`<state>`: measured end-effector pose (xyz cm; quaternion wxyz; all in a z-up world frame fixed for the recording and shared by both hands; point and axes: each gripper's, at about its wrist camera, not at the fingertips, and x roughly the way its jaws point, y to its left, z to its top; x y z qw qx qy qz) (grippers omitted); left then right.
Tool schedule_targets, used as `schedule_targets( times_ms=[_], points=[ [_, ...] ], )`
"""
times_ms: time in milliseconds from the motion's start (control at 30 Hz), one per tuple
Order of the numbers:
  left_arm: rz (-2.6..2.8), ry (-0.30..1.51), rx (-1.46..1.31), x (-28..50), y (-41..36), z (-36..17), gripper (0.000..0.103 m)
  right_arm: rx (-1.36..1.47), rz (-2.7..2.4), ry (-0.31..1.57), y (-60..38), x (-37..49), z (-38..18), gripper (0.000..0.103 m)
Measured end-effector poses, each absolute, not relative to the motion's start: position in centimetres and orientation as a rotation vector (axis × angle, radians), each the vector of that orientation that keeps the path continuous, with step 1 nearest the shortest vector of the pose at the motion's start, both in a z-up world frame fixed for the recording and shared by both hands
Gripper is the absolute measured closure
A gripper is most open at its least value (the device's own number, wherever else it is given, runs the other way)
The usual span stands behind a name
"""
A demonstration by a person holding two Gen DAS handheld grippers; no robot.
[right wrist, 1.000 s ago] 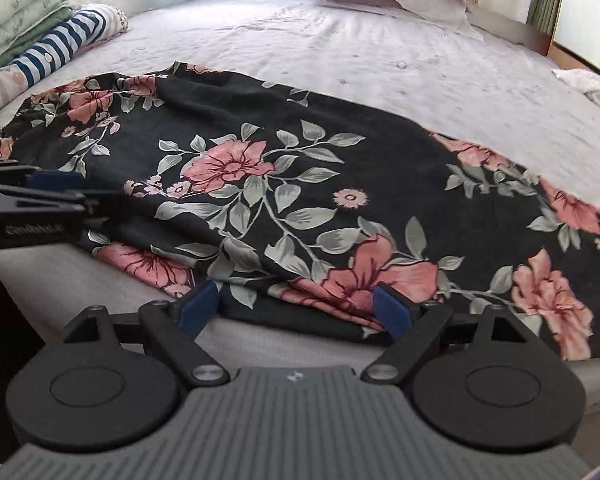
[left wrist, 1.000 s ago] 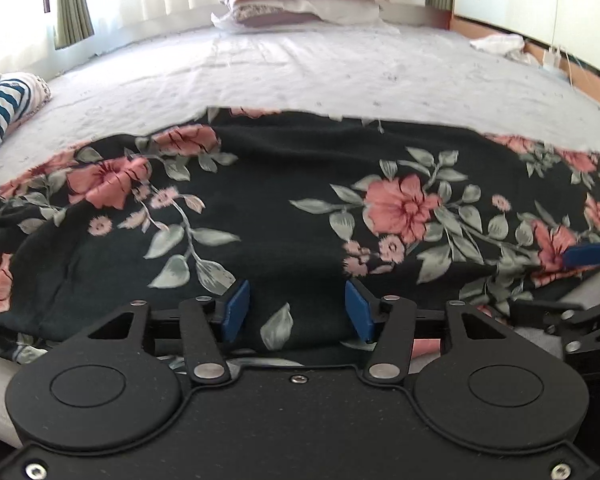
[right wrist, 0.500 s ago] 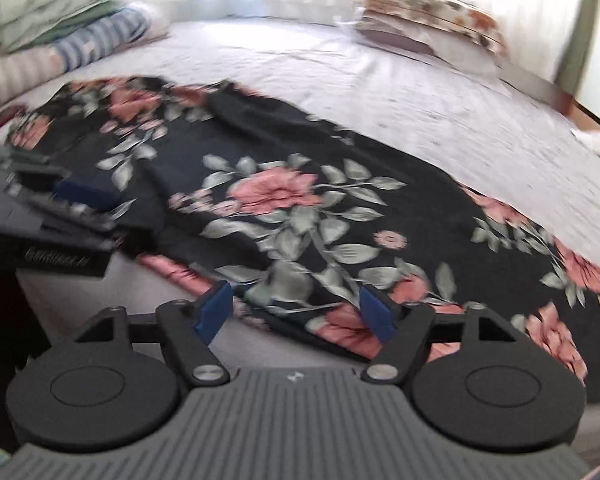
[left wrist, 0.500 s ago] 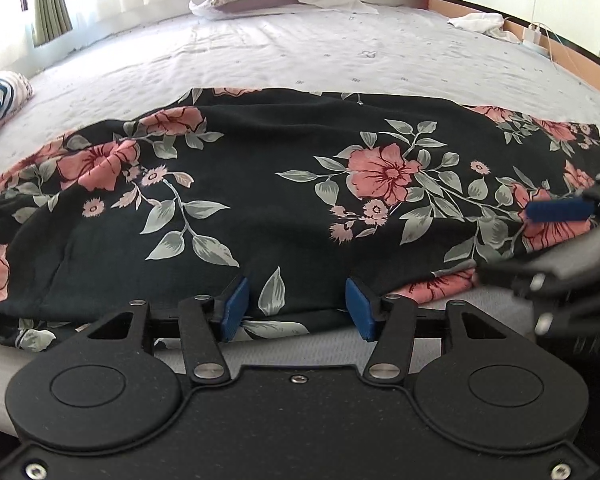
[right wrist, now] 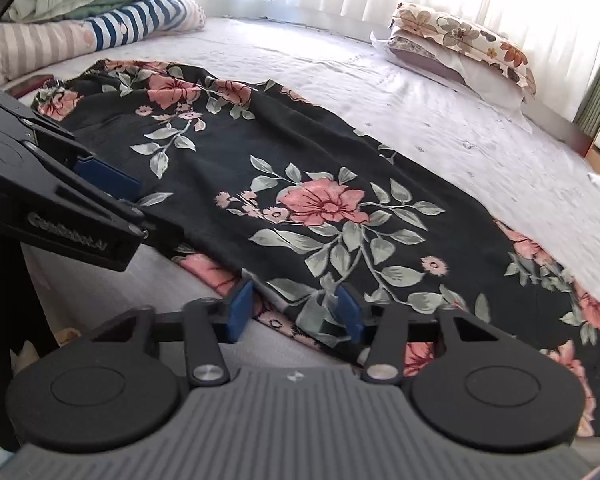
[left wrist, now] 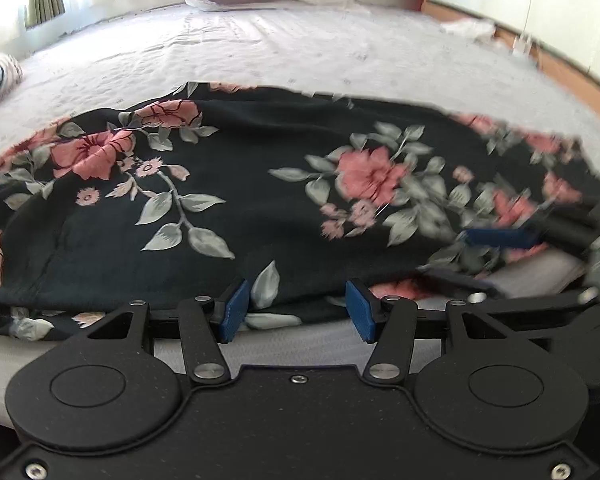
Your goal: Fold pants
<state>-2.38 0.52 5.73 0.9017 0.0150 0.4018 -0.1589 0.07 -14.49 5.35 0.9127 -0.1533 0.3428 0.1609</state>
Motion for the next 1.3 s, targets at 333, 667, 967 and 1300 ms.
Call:
schedule_targets(
  times_ms=[333,667,967,1300],
  points=[
    [-0.283,0.748,-0.002,-0.5,-0.4,6.9,0.05,-0.196,0.404,0.745,-15.6,-0.3,6.1,0.1],
    [-0.259,0.808,0.132,-1.8,-0.4,4.6,0.05,-0.067,0.491,0.767,-17.6,-0.3,7.0,0.064],
    [-0.244,0.825,0.098,-3.0,0.3,4.9,0.05,-0.059,0.259,0.649,-17.8,2.2,6.1,0.051],
    [0.021,0.706,-0.101,-1.3,7.5,7.9,0.048,-0.104,0.284,0.676,-17.8,0.7,4.4,0.046]
  ],
)
